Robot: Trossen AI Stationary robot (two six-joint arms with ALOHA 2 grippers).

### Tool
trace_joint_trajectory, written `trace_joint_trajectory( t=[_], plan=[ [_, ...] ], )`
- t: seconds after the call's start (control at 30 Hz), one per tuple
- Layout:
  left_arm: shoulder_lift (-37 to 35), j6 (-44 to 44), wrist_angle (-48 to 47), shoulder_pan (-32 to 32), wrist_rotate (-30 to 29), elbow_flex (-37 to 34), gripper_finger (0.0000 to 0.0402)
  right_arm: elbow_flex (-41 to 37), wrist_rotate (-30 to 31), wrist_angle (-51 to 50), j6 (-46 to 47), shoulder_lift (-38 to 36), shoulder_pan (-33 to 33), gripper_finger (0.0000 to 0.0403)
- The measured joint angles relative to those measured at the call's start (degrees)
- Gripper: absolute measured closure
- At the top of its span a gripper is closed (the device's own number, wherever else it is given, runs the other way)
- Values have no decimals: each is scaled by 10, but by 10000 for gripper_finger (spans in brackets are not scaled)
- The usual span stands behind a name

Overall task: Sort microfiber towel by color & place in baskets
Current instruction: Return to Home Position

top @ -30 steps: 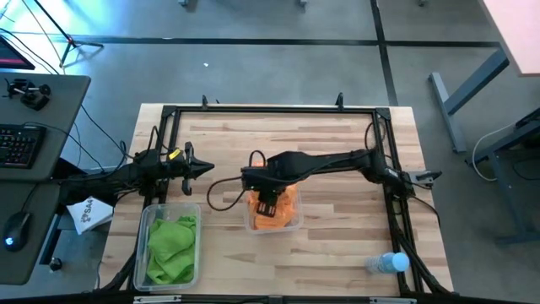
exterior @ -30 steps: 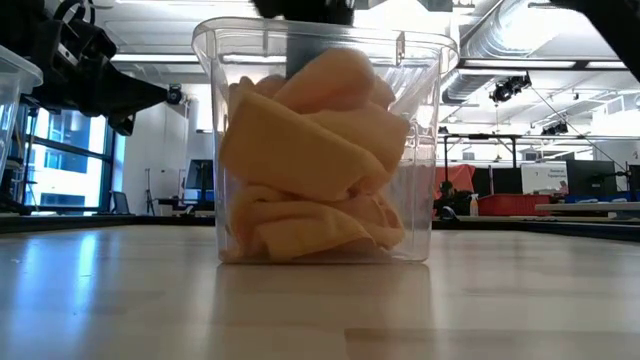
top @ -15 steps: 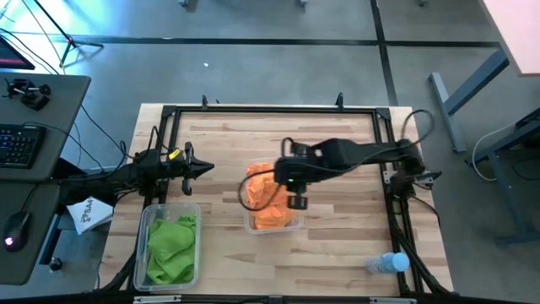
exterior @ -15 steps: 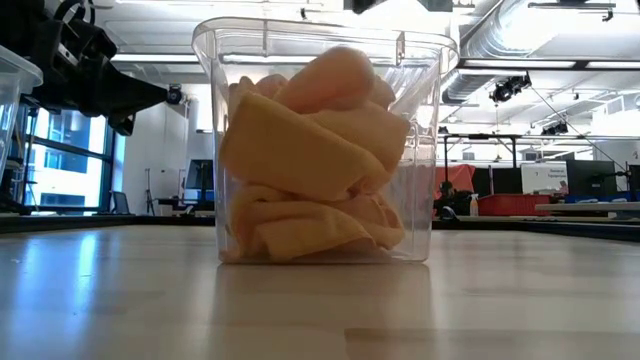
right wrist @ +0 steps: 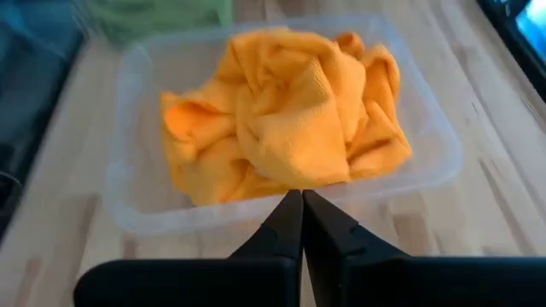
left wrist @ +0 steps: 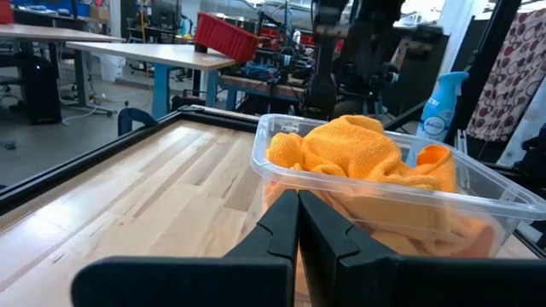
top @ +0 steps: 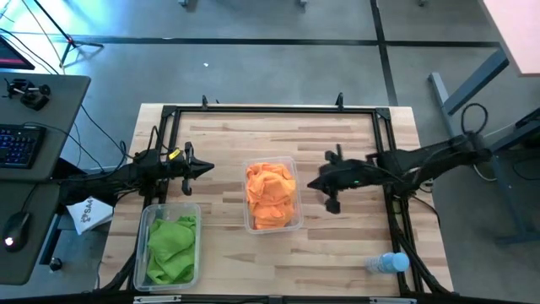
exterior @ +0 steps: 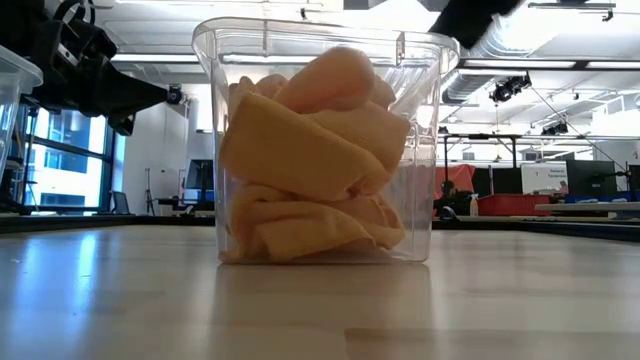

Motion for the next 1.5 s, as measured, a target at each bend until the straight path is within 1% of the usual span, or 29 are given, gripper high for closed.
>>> trace_joint_trajectory(
  t=[0.13, 0.27, 0.4, 0.57, 0.7, 0.83, 0.97, 1.07, 1.13, 1.33, 1.5],
  plan=[
    [0, 0, 0, 0, 0, 0, 402, -165, -3, 186, -2, -94, -6, 401],
    [0, 0, 0, 0, 0, 0, 401, -300, 0, 319, -6, -170, -9, 402],
    [0, 0, 0, 0, 0, 0, 401, -400, -1, 395, -27, -238, -13, 402],
    [0, 0, 0, 0, 0, 0, 402, -487, -1, 462, -28, -323, -36, 402],
    [0, 0, 0, 0, 0, 0, 402, -535, -3, 485, -27, -400, -54, 403],
    [0, 0, 0, 0, 0, 0, 402, -568, -34, 489, -25, -480, -63, 403],
    [0, 0, 0, 0, 0, 0, 402, -593, -38, 482, -13, -549, -66, 403],
    [0, 0, 0, 0, 0, 0, 401, -597, -38, 448, -3, -592, -66, 403],
    [0, 0, 0, 0, 0, 0, 402, -597, -38, 432, -2, -616, -66, 403],
    [0, 0, 0, 0, 0, 0, 401, -596, -29, 343, 0, -669, -66, 403],
    [0, 0, 0, 0, 0, 0, 402, -596, -27, 339, -14, -685, -66, 403]
  ],
)
